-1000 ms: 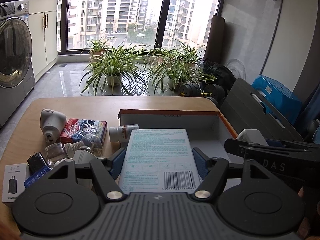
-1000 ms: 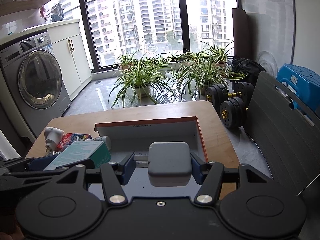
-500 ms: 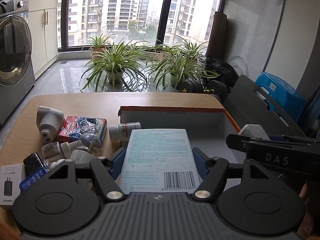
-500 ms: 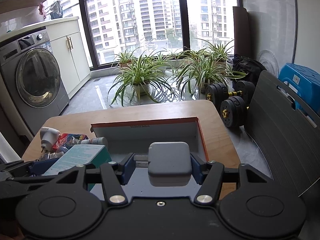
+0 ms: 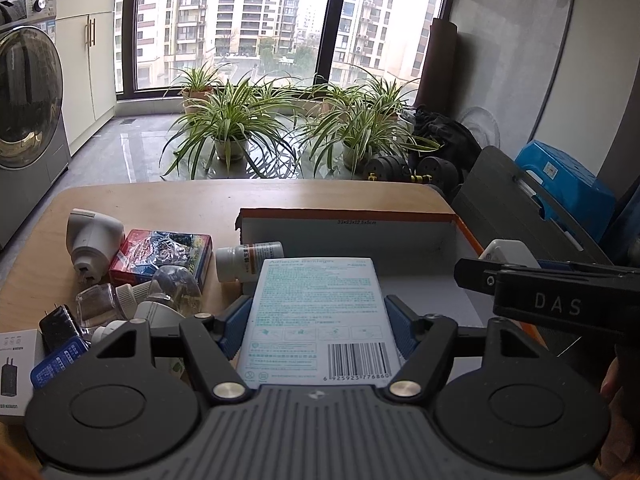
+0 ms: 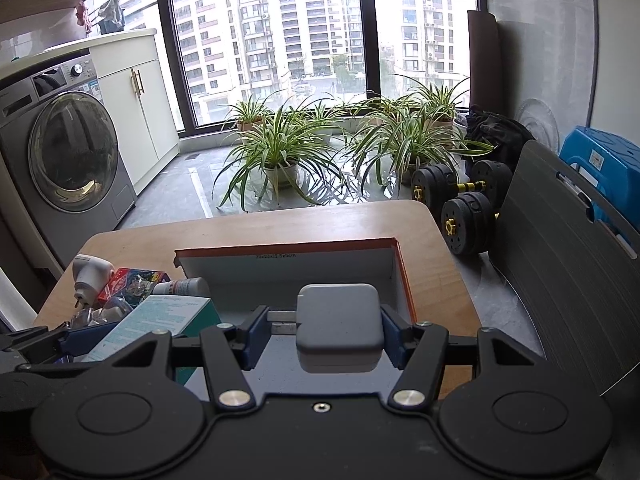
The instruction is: Organize rigid objects
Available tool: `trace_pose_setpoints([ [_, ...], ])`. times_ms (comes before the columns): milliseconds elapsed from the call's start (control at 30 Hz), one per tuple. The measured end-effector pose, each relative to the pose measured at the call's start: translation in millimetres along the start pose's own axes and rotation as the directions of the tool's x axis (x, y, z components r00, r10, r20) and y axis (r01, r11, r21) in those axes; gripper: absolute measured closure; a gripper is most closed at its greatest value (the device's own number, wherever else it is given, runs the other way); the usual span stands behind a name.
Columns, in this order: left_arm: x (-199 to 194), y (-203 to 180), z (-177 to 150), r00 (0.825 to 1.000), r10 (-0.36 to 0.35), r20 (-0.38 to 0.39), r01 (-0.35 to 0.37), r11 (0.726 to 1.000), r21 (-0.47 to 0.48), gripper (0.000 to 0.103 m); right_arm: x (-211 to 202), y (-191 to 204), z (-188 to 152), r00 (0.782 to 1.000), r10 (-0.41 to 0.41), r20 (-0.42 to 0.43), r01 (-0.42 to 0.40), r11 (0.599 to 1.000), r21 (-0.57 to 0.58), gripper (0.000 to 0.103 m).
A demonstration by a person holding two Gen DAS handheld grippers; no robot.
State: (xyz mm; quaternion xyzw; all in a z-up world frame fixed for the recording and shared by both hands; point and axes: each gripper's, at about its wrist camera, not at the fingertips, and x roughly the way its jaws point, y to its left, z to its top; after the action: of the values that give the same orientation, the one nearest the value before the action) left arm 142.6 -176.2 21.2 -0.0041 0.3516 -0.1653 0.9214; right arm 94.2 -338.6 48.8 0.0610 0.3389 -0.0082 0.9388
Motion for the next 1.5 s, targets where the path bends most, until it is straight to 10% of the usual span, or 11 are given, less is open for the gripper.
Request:
trace_pose_setpoints([
  [633, 46, -2, 9, 1.000, -0.020, -0.018, 0.020, 0.999, -0.031, 0.031, 32, 1, 24, 1.000, -0.002, 0.006, 0.002, 1.000, -0.014, 0.029],
  [1000, 76, 26, 19, 1.000, 0.003, -0.005, -0.004, 0.998, -0.062, 0.000, 9, 6, 21, 0.997, 0.010, 0.077, -0.007, 0.999, -0.032, 0.027],
  [1200, 52, 62, 26, 0.994, 0.111, 0.022, -0.107, 0.984, -0.142, 0.000, -9, 16, 19, 0.993, 0.039, 0.108, -0.035, 0.999, -0.036, 0.027],
  [1500, -26, 51, 16, 0.997, -0.022, 0.071, 0.032, 0.988, -0.153, 0.000, -33, 40, 2, 0.992, 0.082, 0.101, -0.078, 0.996, -0.040, 0.026],
])
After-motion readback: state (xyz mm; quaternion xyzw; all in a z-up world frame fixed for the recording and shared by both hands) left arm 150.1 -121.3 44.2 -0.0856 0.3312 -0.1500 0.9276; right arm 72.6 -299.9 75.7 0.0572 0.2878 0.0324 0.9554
